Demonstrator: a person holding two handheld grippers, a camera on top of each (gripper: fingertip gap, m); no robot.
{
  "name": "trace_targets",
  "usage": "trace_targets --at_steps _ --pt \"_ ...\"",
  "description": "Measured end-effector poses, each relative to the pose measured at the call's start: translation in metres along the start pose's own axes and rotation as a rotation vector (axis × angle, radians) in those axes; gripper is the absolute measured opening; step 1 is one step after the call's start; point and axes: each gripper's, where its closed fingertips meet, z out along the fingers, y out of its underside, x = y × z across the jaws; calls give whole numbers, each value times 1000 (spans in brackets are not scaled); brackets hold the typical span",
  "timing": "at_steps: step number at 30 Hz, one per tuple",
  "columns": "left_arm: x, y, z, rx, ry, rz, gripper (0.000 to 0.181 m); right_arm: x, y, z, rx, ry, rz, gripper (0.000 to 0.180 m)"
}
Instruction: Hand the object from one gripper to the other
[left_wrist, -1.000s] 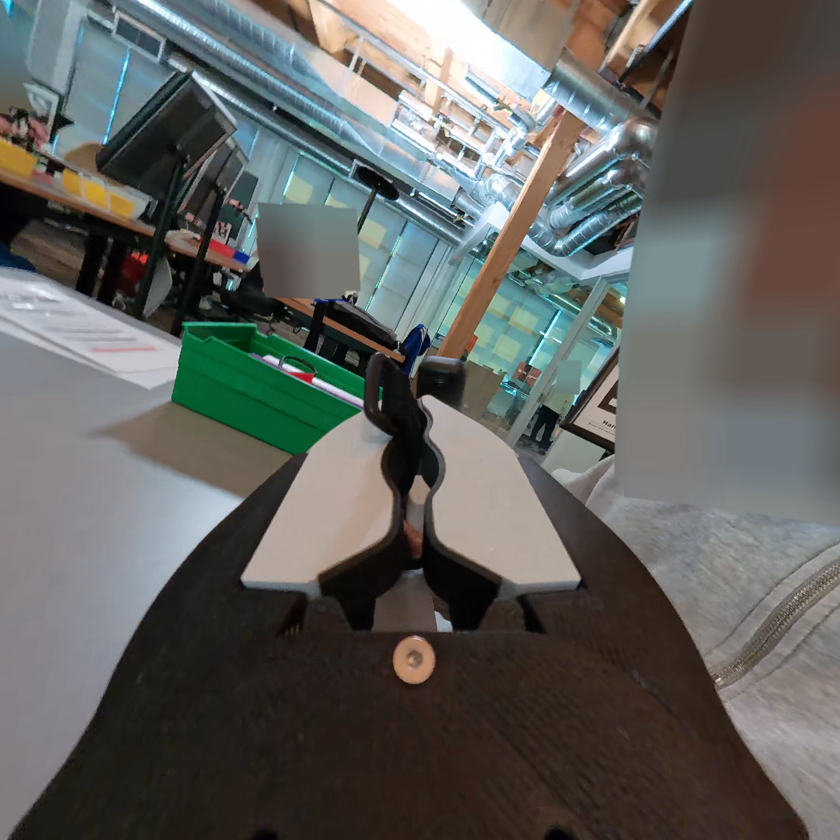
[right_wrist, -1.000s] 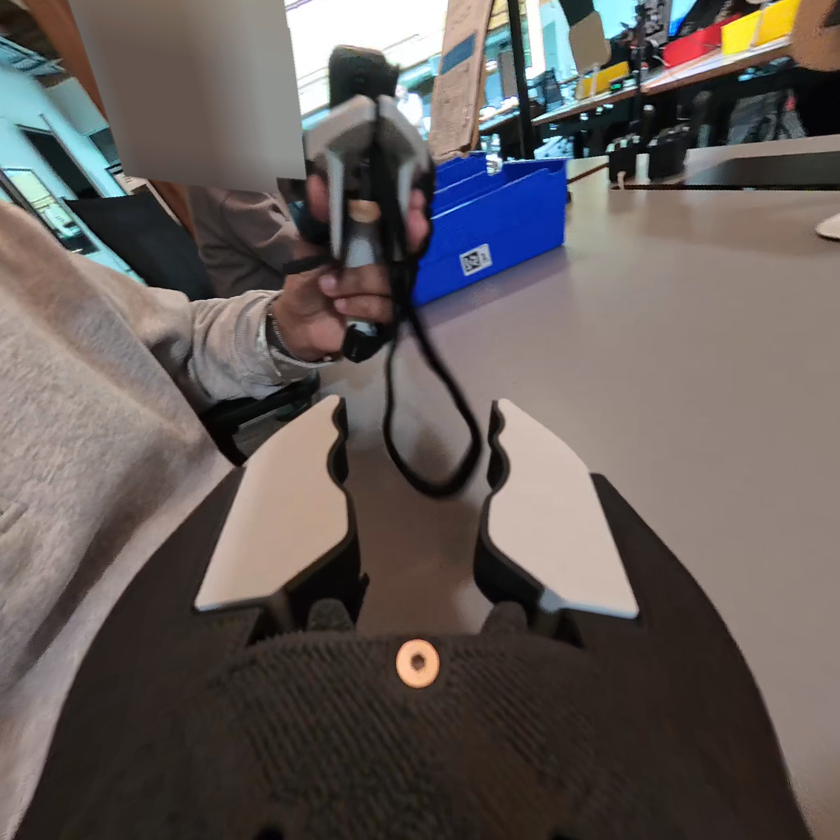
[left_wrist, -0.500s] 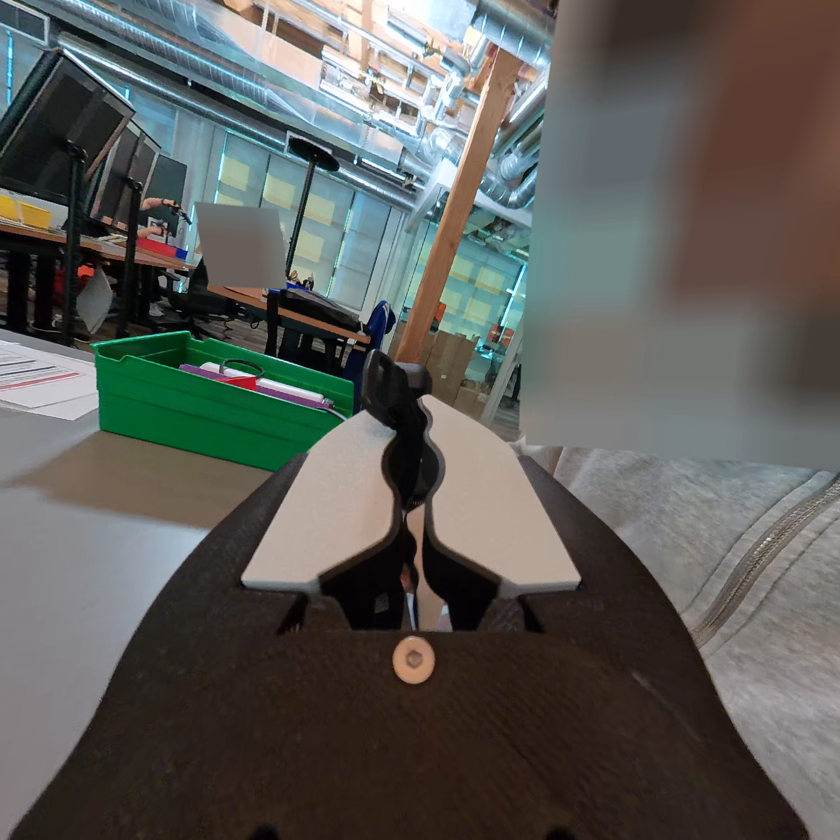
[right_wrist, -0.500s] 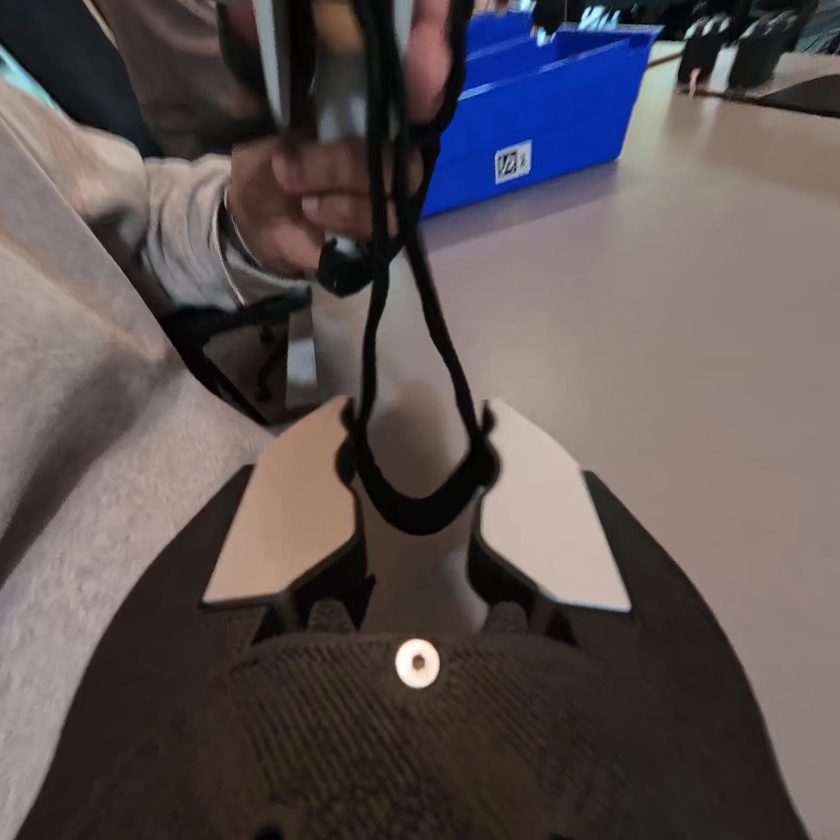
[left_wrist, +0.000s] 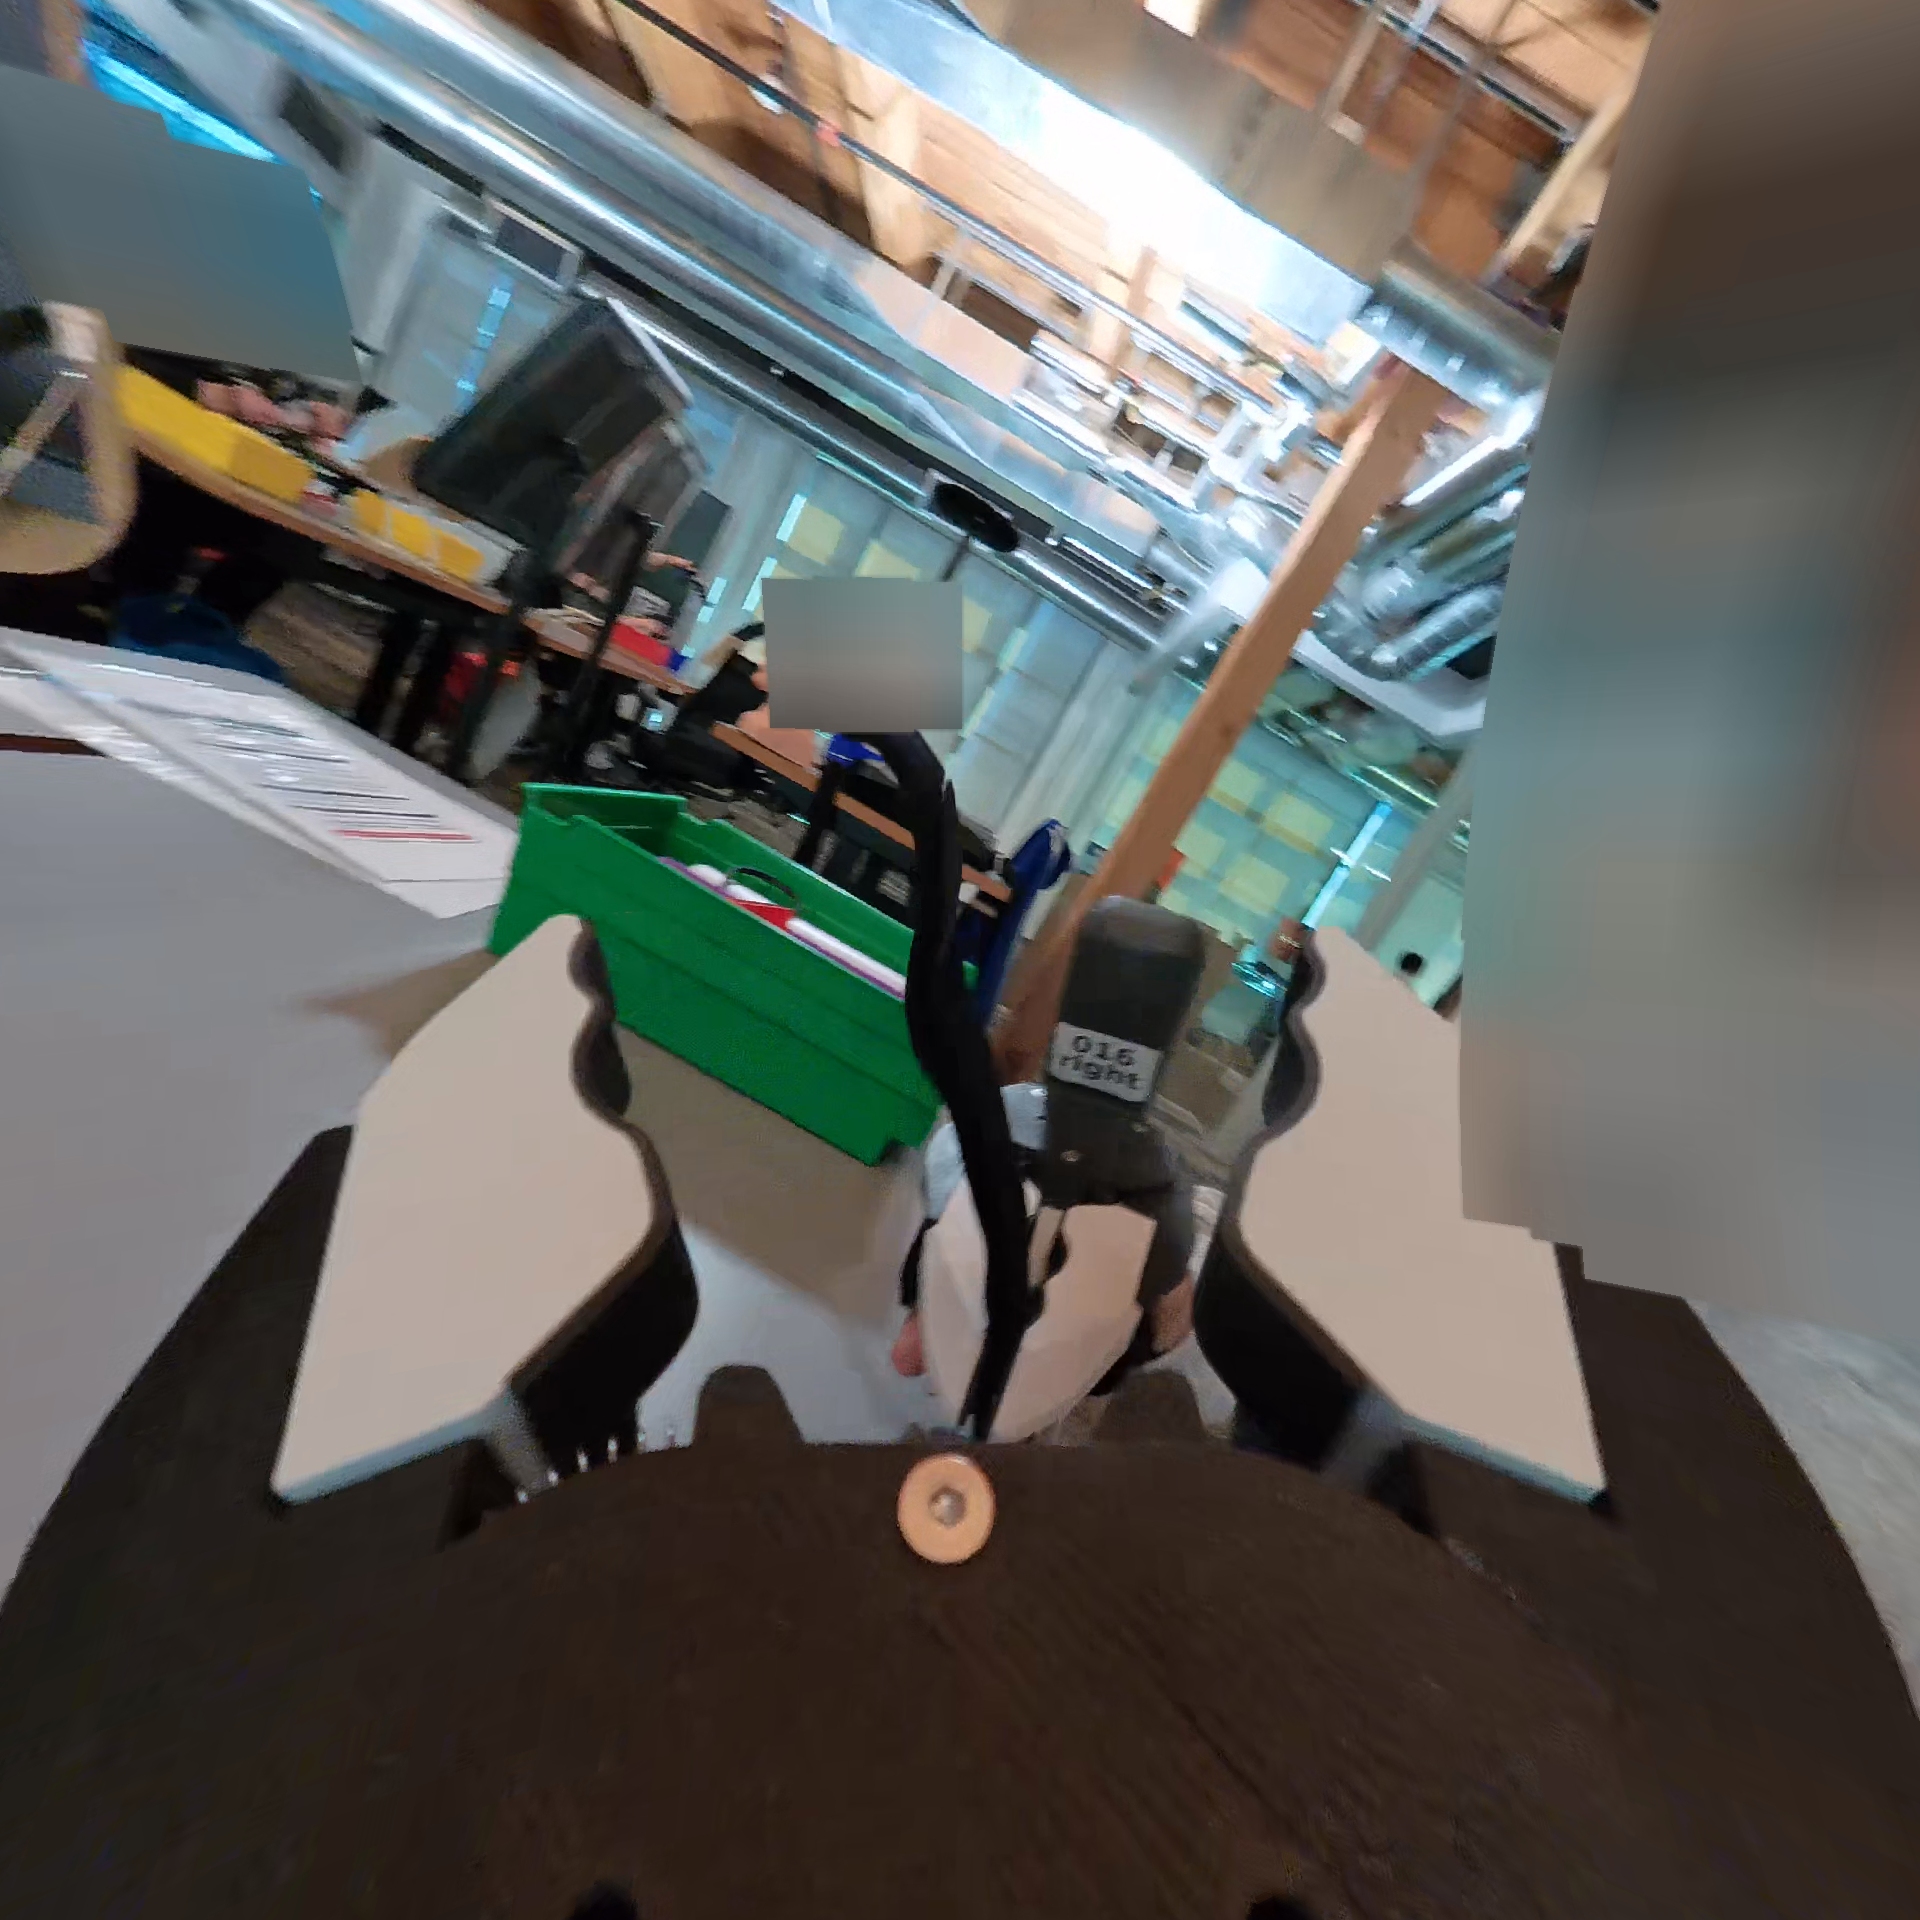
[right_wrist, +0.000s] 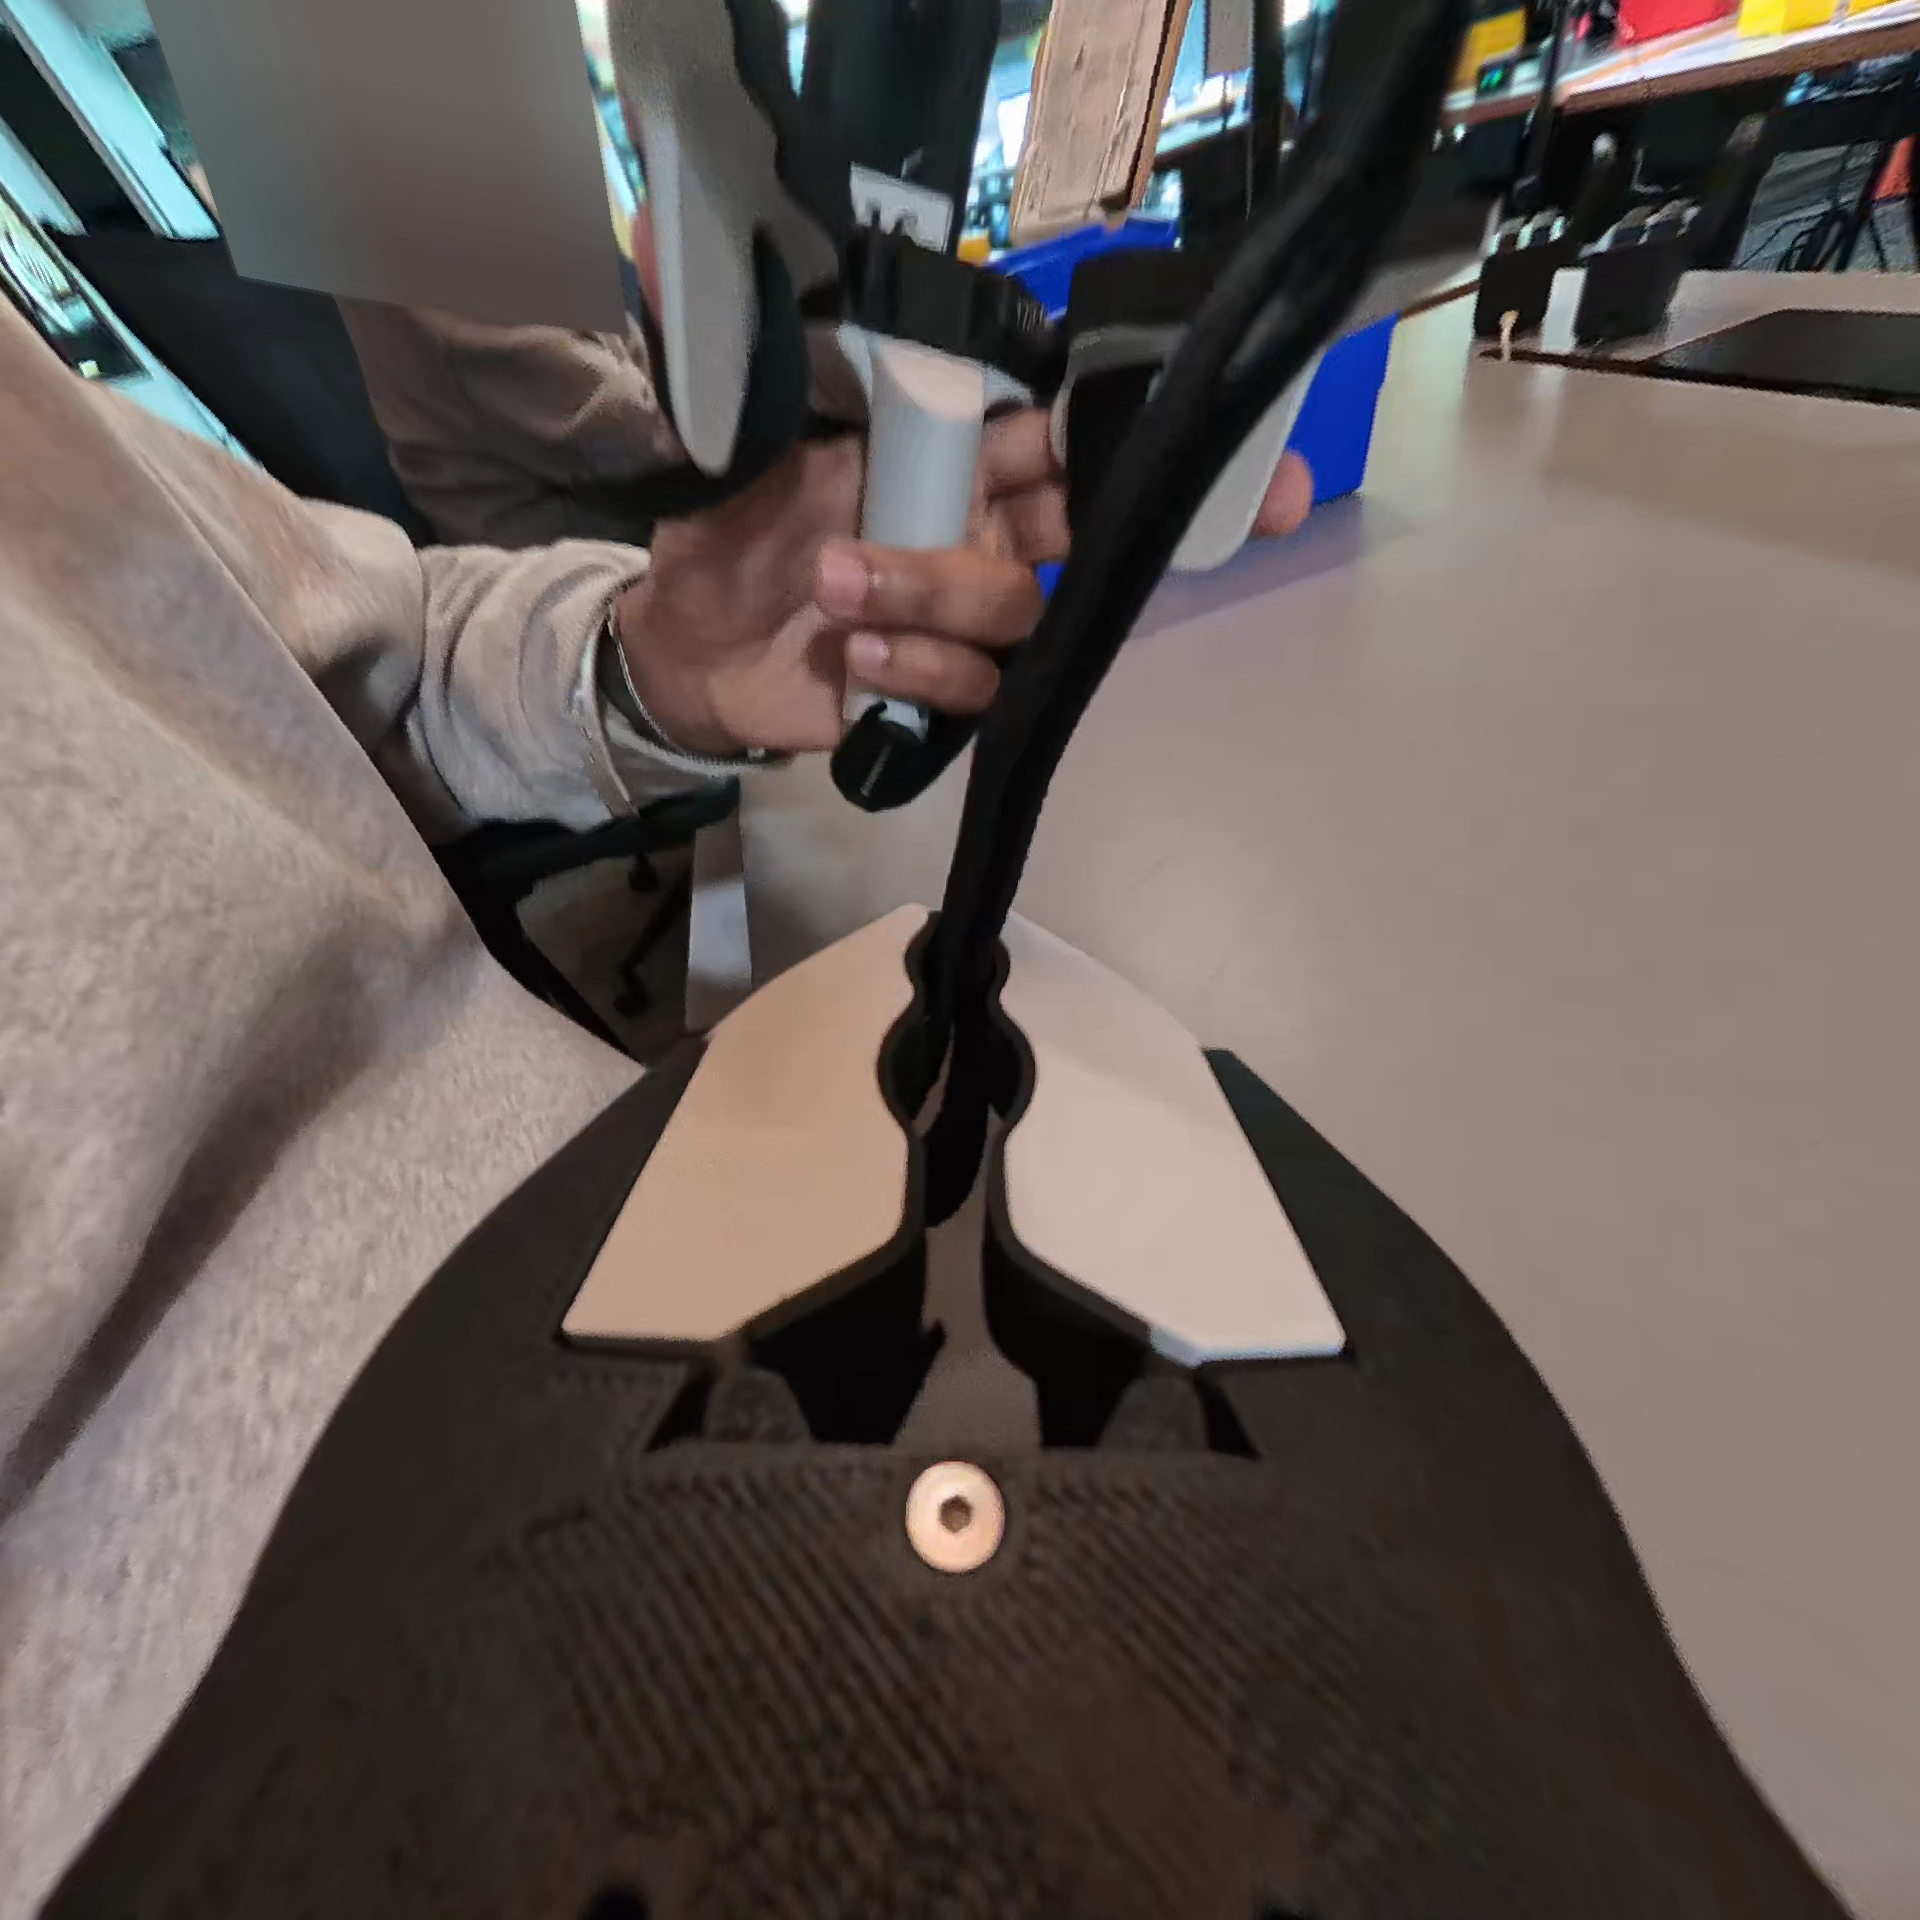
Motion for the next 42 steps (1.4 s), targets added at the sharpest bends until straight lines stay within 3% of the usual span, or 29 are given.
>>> trace_targets --at_steps 3,8,11,14,16,19,23,27,32,35,39,42 --pt "-18 5 -2 -25 -76 48 125 6 -6 -9 40 -3 49 5" --pt "-22 21 -1 -122 -113 231 108 3 -6 -11 52 -84 180 5" --pt "-19 23 0 -151 -140 427 123 -5 -4 -11 31 -143 207 6" --pt "-13 33 3 -233 -131 614 126 -19 -8 -14 37 -253 241 6" --pt "-11 46 4 -309 -124 733 117 -27 -13 -17 48 -321 284 6" --pt "-6 67 4 -414 -96 931 88 -37 -18 -23 61 -427 364 5" --pt "-11 80 3 -501 -129 1146 74 -49 -27 -31 78 -573 474 5" --pt "-21 83 -1 -548 -167 1324 67 -52 -27 -34 69 -603 484 5" --pt "-27 82 -4 -549 -185 1361 40 -61 -29 -37 60 -652 470 5" --pt "-25 81 -7 -556 -171 1362 8 -64 -30 -38 58 -659 446 7" --pt "-20 77 -6 -550 -178 1297 3 -46 -42 -40 171 -538 382 43" --pt "-26 75 -7 -542 -188 1138 2 -22 -53 -46 277 -361 281 62"
